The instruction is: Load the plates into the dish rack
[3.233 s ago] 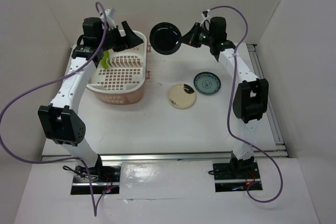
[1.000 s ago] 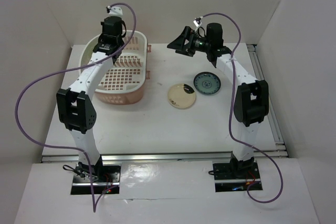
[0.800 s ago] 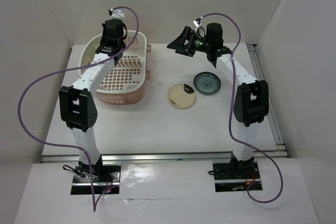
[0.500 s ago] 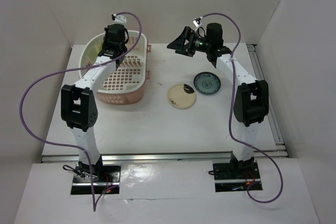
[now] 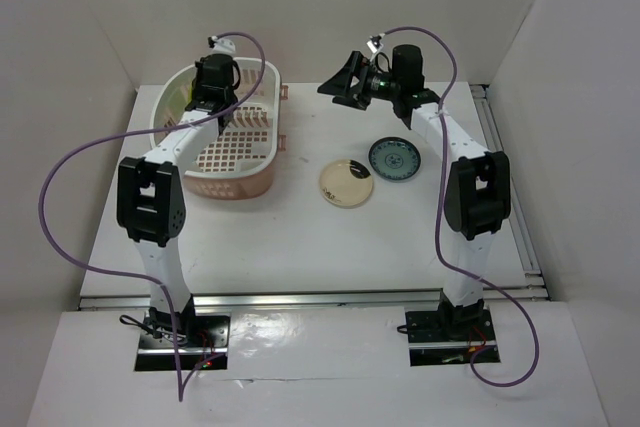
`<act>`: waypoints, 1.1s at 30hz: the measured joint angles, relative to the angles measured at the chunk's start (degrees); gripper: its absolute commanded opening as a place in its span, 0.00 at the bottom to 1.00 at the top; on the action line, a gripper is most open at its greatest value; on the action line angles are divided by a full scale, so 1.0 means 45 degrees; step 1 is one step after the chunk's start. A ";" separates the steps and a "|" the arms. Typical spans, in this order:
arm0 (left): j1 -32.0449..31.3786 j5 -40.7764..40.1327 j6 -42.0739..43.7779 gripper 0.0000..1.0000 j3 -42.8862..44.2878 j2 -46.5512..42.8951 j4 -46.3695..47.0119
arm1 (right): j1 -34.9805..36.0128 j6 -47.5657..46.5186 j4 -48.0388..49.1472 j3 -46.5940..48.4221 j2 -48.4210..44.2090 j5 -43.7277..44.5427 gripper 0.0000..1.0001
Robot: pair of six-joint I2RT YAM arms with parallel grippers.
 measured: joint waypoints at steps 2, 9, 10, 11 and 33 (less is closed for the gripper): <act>0.0097 0.0000 -0.0044 0.00 -0.0126 0.0049 -0.0005 | 0.0005 0.0010 0.0005 0.0039 0.0078 -0.0053 1.00; 0.0165 0.0146 -0.0627 0.00 -0.0155 0.0534 -0.0257 | 0.0005 0.0102 0.0010 0.0073 0.0141 -0.0151 1.00; 0.0160 0.0180 -0.0690 0.00 -0.0155 0.0563 -0.0311 | 0.0005 0.0112 0.0010 0.0073 0.0141 -0.0151 1.00; 0.0165 0.0233 -0.0733 0.00 -0.0155 0.0588 -0.0359 | 0.0005 0.0131 0.0010 0.0078 0.0141 -0.0151 1.00; 0.0170 0.0427 -0.1161 0.00 -0.0155 0.0860 -0.0544 | 0.0005 0.0670 0.0393 0.0267 0.0573 -0.0427 1.00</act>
